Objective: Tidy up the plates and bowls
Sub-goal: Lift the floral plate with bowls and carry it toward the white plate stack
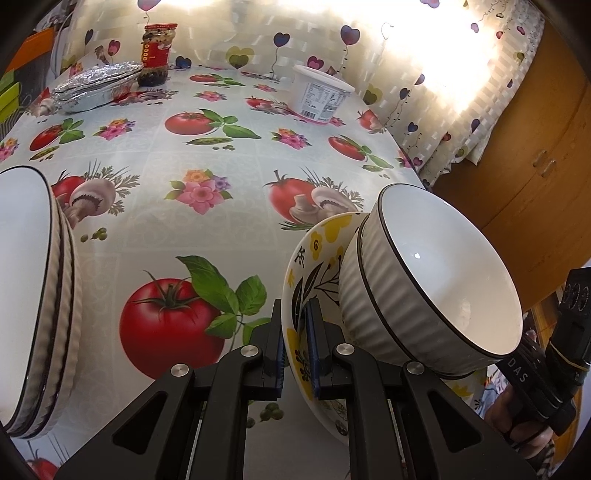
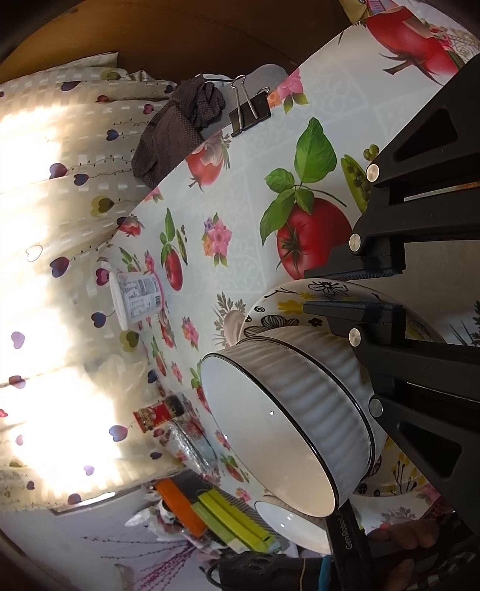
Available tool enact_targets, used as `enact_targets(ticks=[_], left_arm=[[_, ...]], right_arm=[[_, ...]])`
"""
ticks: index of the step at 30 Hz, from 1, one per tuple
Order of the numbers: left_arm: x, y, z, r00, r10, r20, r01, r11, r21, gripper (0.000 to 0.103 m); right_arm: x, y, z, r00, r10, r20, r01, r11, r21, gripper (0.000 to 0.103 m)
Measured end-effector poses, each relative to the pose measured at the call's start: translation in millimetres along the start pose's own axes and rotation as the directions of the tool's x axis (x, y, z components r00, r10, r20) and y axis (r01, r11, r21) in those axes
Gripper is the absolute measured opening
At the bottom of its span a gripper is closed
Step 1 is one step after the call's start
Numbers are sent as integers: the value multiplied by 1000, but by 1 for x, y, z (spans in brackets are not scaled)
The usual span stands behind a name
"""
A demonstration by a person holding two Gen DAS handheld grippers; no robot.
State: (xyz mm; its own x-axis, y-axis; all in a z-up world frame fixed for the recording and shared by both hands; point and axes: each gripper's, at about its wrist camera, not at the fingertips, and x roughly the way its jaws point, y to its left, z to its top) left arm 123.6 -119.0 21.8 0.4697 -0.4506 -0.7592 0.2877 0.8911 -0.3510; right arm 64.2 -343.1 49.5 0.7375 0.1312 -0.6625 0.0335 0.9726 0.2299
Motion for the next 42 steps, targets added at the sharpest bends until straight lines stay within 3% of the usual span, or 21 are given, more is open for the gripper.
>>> enact_targets(ticks=[24, 42], left_arm=[[-20, 20, 9, 998, 29, 64, -26, 999, -36, 10], [-59, 42, 26, 986, 72, 147, -62, 995, -74, 10]], right_arm=[[8, 26, 15, 999, 38, 30, -37, 999, -30, 10], [7, 68, 45, 994, 99, 54, -94, 992, -78, 10]])
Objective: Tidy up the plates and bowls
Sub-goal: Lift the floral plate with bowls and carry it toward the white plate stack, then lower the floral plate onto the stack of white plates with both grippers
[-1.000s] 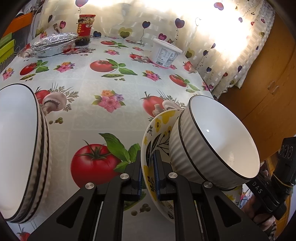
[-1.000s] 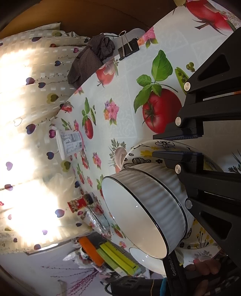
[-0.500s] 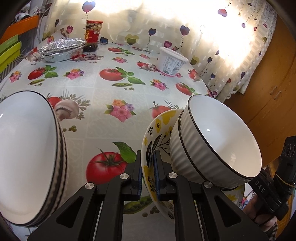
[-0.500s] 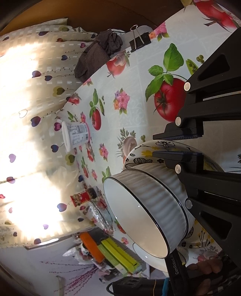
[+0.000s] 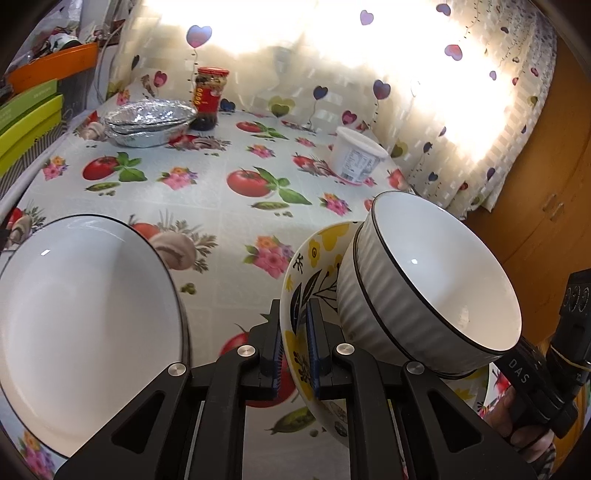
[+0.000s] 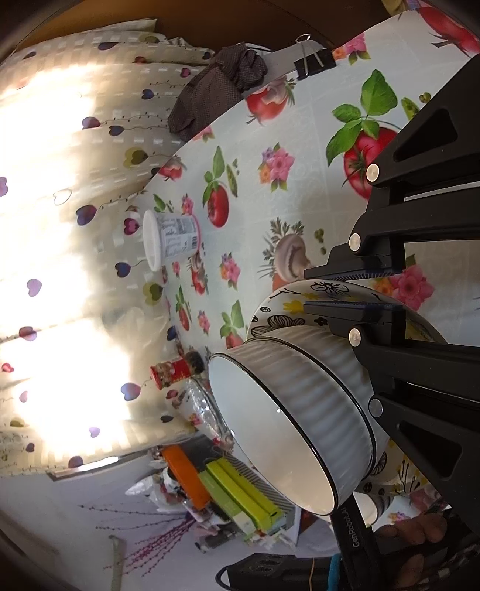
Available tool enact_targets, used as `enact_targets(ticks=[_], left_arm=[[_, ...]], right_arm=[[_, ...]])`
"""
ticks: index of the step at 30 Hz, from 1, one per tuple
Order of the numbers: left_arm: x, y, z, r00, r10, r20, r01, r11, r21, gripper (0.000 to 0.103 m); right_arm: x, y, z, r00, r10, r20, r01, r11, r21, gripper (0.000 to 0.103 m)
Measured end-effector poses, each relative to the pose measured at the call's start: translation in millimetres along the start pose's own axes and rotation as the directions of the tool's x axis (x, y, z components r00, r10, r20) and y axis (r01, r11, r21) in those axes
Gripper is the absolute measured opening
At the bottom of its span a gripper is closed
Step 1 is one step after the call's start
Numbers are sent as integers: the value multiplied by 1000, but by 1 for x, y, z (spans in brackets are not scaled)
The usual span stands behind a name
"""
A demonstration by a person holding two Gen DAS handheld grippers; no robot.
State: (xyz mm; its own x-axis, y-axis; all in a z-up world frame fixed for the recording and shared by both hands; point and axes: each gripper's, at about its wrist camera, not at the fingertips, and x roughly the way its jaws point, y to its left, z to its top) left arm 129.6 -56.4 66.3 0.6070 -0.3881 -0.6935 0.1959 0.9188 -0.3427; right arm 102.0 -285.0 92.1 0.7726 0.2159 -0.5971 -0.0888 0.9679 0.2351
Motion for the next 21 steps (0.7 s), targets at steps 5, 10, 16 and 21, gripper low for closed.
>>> enact_targets(ticks=[5, 10, 16, 21], left_arm=[[-11, 10, 6, 1000, 16, 24, -16, 1000, -11, 10], [-26, 21, 15, 997, 40, 61, -38, 999, -26, 10], [-40, 41, 20, 994, 70, 86, -65, 996, -60, 10], [-52, 57, 20, 989, 105, 104, -97, 992, -85, 10]], right_arm=[[5, 13, 7, 1000, 23, 0, -23, 1000, 2, 10], [10, 28, 16, 999, 50, 1, -50, 999, -13, 10], [17, 52, 25, 996, 89, -2, -89, 995, -43, 10], [24, 72, 30, 992, 125, -8, -125, 990, -60, 10]])
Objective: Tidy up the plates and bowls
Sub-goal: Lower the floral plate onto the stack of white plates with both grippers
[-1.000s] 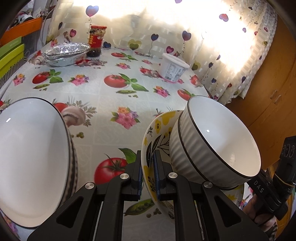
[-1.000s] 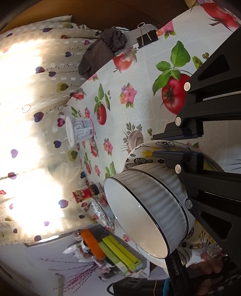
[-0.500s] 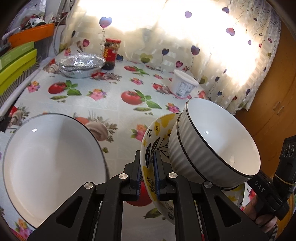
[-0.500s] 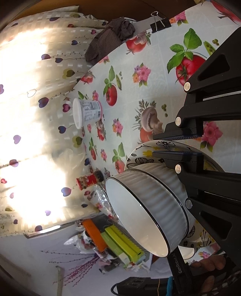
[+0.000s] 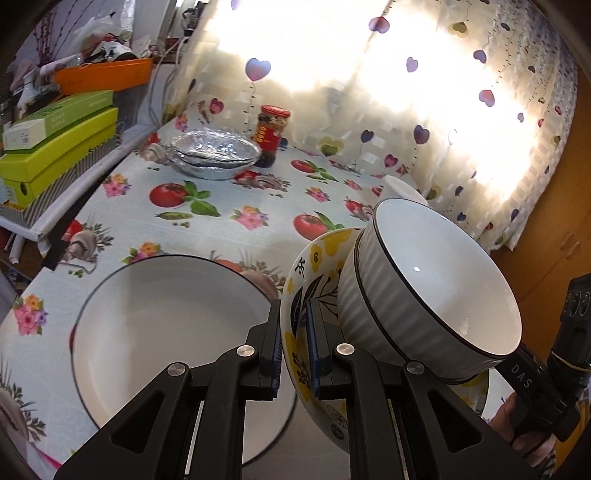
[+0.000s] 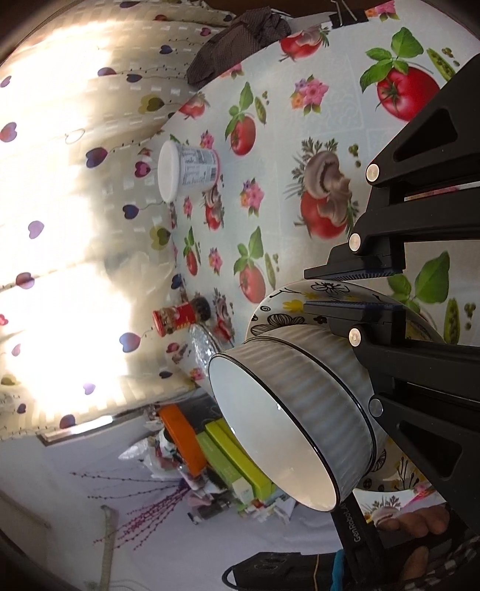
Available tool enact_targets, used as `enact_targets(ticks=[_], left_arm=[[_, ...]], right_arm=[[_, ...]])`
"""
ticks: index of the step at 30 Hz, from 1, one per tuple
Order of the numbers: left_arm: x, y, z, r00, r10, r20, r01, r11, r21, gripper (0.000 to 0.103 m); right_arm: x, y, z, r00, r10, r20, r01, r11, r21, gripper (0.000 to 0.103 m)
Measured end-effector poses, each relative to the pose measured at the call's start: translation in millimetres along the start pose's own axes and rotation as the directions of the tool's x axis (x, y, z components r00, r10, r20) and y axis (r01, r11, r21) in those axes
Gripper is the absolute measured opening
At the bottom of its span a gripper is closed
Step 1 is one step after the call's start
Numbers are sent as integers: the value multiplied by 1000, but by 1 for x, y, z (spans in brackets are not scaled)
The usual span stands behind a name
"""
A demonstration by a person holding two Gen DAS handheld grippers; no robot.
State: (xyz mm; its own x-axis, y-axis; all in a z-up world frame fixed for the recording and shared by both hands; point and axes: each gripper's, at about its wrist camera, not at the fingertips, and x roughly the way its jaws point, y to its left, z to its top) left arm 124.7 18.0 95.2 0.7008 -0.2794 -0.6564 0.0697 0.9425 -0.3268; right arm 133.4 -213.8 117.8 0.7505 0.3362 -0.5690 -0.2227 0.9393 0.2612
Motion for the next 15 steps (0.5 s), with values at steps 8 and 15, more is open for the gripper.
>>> enact_targets(ticks=[8, 15], left_arm=[[-14, 30, 4, 998, 51, 30, -49, 998, -43, 10], [-23, 55, 2, 995, 89, 40, -85, 993, -87, 10]], right_arm=[[15, 29, 6, 999, 50, -16, -50, 998, -30, 10], [31, 54, 5, 995, 91, -43, -94, 994, -55, 10]])
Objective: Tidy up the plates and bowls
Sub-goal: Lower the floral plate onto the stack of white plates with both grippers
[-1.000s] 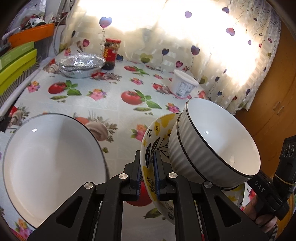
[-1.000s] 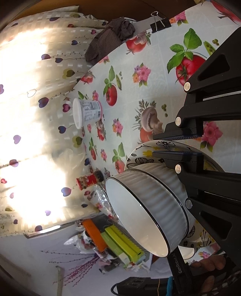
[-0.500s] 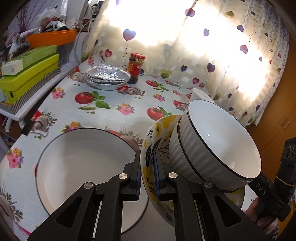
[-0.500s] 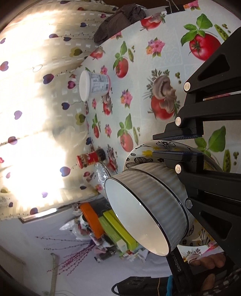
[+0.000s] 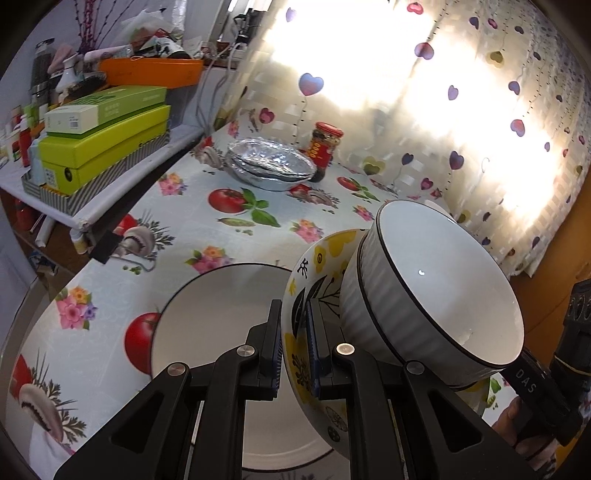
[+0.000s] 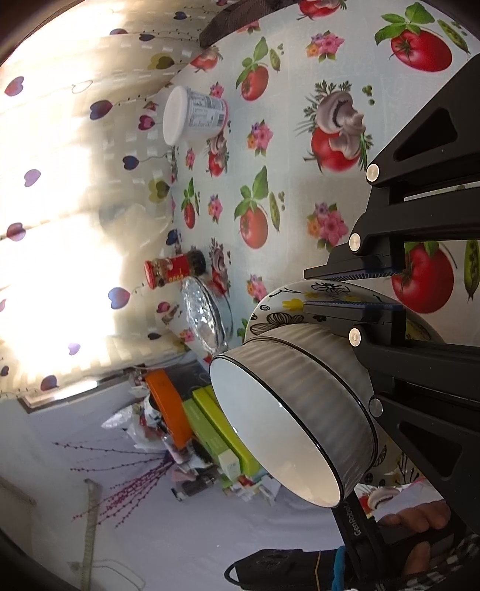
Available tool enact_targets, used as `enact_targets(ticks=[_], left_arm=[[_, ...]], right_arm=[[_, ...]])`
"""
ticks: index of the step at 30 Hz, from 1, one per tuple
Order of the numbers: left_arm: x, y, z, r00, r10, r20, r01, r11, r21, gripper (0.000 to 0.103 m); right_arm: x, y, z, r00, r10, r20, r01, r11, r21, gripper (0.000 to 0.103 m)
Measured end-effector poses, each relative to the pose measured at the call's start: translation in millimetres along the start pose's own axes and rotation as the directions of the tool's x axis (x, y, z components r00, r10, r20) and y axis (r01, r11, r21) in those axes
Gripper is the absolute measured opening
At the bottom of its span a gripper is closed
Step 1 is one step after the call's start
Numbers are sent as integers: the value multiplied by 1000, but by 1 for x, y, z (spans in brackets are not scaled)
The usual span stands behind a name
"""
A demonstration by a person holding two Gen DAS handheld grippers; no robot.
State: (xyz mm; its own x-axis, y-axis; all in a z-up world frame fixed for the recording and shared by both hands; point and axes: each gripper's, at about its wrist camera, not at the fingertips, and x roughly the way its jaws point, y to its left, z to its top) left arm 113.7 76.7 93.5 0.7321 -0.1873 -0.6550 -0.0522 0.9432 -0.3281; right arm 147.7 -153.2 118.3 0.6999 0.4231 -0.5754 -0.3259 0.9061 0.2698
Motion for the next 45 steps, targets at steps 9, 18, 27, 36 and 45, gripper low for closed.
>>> enact_targets(ticks=[9, 18, 27, 36, 45], left_arm=[[-2, 35, -3, 999, 52, -4, -52, 997, -51, 10], [3, 58, -6, 996, 83, -25, -85, 993, -83, 11], [11, 73, -9, 993, 106, -47, -111, 989, -98, 11], [14, 74, -8, 994, 98, -44, -101, 991, -91, 11], [14, 72, -8, 994, 105, -33, -107, 991, -74, 12]], right_arm=[[25, 24, -3, 998, 46, -42, -47, 999, -25, 10], [46, 37, -7, 994, 73, -79, -76, 997, -32, 10], [64, 44, -12, 991, 82, -110, -86, 995, -40, 10], [69, 43, -13, 991, 69, -113, -74, 996, -42, 10], [72, 39, -16, 990, 76, -116, -81, 996, -40, 12]])
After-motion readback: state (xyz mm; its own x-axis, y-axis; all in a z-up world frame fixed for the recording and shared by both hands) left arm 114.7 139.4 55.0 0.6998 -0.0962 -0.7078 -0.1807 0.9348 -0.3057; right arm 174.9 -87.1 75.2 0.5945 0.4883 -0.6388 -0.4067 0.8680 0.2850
